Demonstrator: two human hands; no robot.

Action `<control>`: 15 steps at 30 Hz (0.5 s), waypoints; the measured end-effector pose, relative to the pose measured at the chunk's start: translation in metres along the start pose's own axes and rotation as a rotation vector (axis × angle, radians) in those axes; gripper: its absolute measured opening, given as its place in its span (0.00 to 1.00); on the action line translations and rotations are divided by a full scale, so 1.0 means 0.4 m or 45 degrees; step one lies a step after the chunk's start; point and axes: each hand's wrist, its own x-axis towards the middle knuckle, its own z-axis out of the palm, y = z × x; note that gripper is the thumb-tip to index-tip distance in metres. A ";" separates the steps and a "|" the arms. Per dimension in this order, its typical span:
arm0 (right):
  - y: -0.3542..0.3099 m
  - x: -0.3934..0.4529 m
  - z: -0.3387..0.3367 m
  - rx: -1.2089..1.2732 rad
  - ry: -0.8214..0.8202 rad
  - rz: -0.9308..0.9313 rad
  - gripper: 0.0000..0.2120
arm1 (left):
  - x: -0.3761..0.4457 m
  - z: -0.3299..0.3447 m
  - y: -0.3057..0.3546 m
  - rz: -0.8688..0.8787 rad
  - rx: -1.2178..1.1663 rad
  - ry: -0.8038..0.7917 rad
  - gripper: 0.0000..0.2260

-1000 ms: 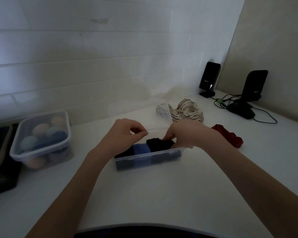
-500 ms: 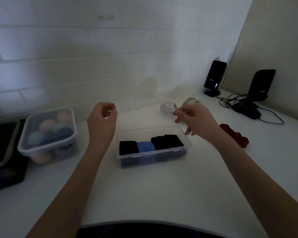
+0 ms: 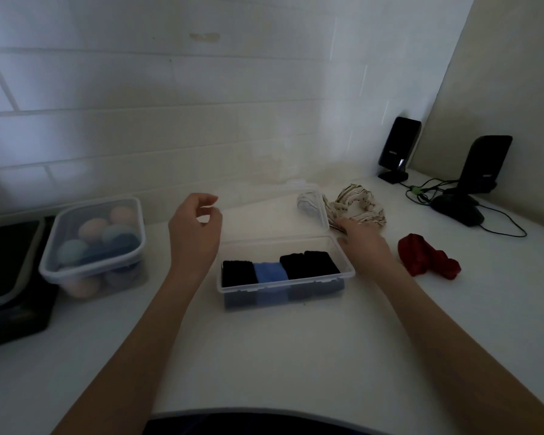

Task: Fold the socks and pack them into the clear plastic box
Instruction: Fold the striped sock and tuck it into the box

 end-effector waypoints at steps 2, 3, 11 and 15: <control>-0.001 0.001 0.009 0.093 0.103 -0.008 0.21 | 0.000 0.000 -0.002 0.006 0.007 0.006 0.08; -0.002 0.003 0.008 0.163 0.122 -0.003 0.21 | 0.001 0.001 -0.002 0.008 0.009 0.008 0.08; 0.002 0.002 -0.001 0.366 0.103 -0.038 0.08 | 0.005 0.002 -0.005 0.043 0.030 0.007 0.09; -0.014 0.005 -0.070 0.695 0.439 0.001 0.11 | 0.005 0.002 -0.006 0.106 0.064 0.017 0.09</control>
